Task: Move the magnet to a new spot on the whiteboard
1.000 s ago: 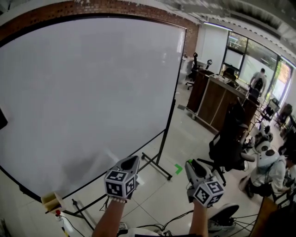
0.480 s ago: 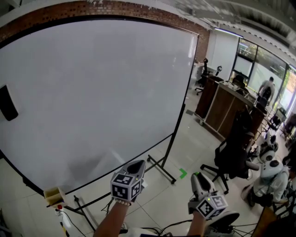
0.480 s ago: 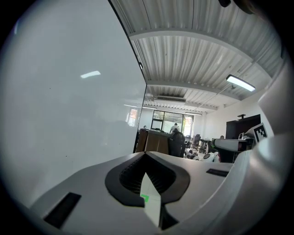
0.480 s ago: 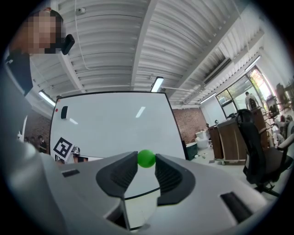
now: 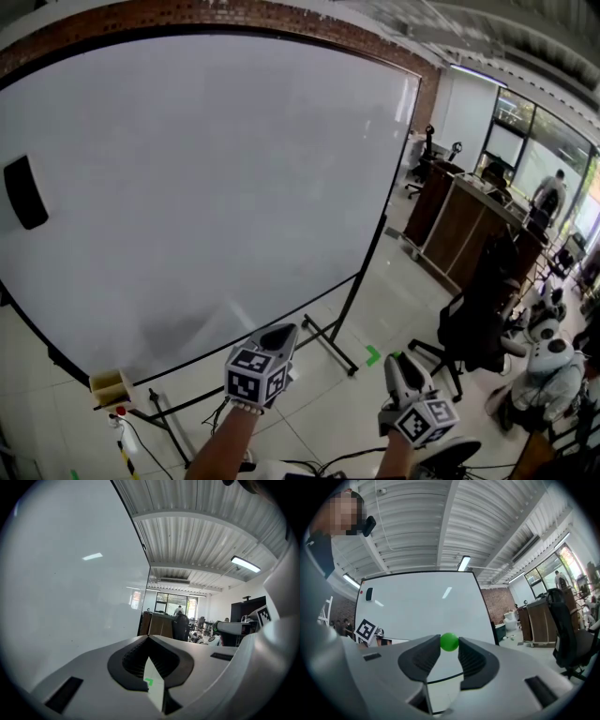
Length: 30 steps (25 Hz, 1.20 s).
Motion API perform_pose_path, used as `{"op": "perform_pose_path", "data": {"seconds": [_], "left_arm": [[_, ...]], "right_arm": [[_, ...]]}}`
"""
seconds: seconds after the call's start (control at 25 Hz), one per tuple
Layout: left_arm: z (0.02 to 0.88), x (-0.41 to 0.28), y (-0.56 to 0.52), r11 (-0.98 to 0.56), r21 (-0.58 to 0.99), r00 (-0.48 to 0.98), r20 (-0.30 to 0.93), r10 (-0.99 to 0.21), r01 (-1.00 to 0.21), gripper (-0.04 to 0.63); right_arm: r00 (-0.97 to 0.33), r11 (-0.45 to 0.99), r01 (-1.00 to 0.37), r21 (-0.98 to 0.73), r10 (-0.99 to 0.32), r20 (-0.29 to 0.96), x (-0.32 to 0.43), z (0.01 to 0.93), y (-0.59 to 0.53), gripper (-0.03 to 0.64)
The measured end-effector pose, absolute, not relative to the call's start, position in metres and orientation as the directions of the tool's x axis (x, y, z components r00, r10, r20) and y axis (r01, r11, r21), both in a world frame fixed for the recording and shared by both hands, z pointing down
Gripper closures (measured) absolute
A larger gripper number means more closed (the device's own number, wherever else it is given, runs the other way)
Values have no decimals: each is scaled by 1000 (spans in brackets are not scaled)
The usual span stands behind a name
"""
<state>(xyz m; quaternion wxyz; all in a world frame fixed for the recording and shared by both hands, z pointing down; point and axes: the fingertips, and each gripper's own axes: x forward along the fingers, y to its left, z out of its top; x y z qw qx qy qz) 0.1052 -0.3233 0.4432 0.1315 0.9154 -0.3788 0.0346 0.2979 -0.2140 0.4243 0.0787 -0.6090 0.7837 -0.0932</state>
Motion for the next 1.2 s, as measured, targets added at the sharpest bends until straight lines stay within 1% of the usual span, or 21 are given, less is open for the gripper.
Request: {"op": "perform_pose_path", "data": {"seconds": [0.4, 0.6, 0.76, 1.2], "left_arm": [[440, 102, -325, -666, 227, 701, 155, -696, -711, 598], [438, 100, -327, -663, 229, 699, 153, -698, -712, 598], [436, 94, -331, -654, 234, 692, 152, -706, -719, 598], [432, 62, -343, -610, 239, 648, 144, -748, -756, 598]], "right_arm": [[-272, 266, -934, -240, -962, -8, 292, 426, -221, 480], [-290, 286, -937, -203, -957, -6, 289, 420, -238, 480], [-323, 322, -935, -150, -946, -14, 285, 405, -266, 480], [-424, 421, -905, 54, -905, -38, 244, 325, -346, 480]]}}
